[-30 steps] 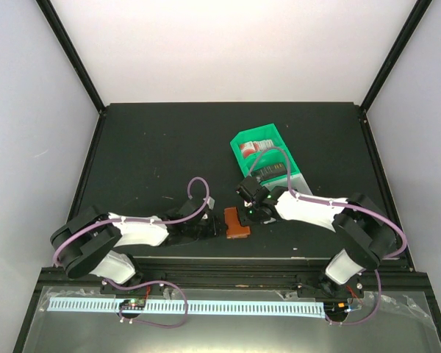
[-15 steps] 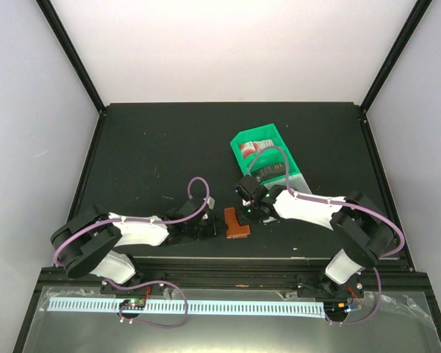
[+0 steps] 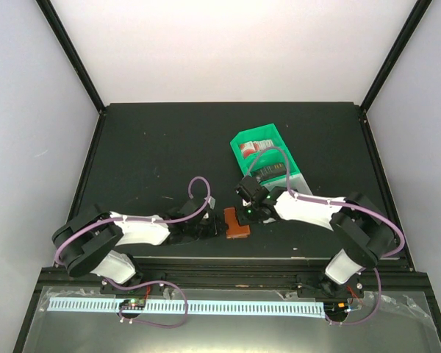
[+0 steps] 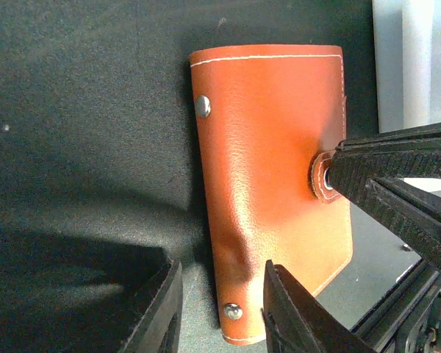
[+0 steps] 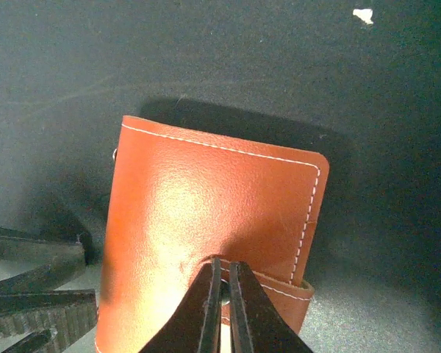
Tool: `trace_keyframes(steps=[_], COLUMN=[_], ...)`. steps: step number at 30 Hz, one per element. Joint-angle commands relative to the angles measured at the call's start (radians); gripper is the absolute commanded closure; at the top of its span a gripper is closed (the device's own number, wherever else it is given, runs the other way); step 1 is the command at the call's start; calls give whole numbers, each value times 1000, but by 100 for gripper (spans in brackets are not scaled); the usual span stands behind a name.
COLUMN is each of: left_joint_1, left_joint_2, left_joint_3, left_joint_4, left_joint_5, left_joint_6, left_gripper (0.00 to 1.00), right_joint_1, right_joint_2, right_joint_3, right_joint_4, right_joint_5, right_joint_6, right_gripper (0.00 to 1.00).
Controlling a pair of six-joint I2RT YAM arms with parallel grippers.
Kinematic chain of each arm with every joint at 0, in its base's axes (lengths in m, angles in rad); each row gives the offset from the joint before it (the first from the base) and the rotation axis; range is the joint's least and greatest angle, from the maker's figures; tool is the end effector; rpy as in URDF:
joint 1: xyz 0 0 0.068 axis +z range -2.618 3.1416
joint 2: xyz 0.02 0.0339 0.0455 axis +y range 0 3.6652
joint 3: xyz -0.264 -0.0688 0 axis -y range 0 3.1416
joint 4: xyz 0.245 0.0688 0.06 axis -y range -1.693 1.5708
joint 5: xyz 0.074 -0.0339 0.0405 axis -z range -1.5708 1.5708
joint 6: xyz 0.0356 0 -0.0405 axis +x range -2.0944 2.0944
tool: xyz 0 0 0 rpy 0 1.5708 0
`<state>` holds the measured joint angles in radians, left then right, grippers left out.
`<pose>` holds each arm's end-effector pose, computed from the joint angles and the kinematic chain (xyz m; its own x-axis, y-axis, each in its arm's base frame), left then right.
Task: Put the credit cards into the card holder
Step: Close the card holder at the center of the board, then reset both arms
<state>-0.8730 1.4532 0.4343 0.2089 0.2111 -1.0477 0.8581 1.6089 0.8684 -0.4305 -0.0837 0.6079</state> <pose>0.1508 -0.1915 0.1197 -0.9620 -0.1711 -0.2130 0.0175 0.7393 -0.6731 0.1900 0.2244 0.1555 -0.9372 -0.2140 -0.2755 -0.2923 0.9127 0.2855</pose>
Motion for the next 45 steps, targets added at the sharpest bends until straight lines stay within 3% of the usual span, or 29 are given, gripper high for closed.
trace_keyframes(steps=[1,10,14,18,23,25,28,31,37,45], left_joint_1=[-8,-9,-9,-8,-6,-5,-2,3,3,3], left_joint_2=[32,31,-5,-99,-291,-373,-513,-650,-895,-1022], left_joint_3=[13,18,29,64,110,122,135,174,254,437], left_joint_4=[-79,-91,-122,-212,-373,-432,-503,-599,-687,-844], left_joint_5=[-27,-40,-68,-142,-296,-354,-422,-475,-579,-669], left_joint_6=[6,4,25,71,160,200,251,288,446,610], left_gripper=[68,70,68,61,43,30,2,1,1,1], right_joint_1=[25,50,50,46,41,39,35,35,34,33], right_joint_2=[30,-11,-51,-158,-340,-435,-557,-678,-910,-1140], right_joint_3=[-77,-181,-121,-23,12,7,9,31,82,140], right_joint_4=[-38,66,43,-3,-71,-115,-201,-307,-451,-583], right_joint_5=[-22,2,80,217,348,394,476,580,797,962], right_joint_6=[9,35,44,57,65,68,64,42,11,27], right_gripper=[94,93,92,86,72,59,46,35,24,17])
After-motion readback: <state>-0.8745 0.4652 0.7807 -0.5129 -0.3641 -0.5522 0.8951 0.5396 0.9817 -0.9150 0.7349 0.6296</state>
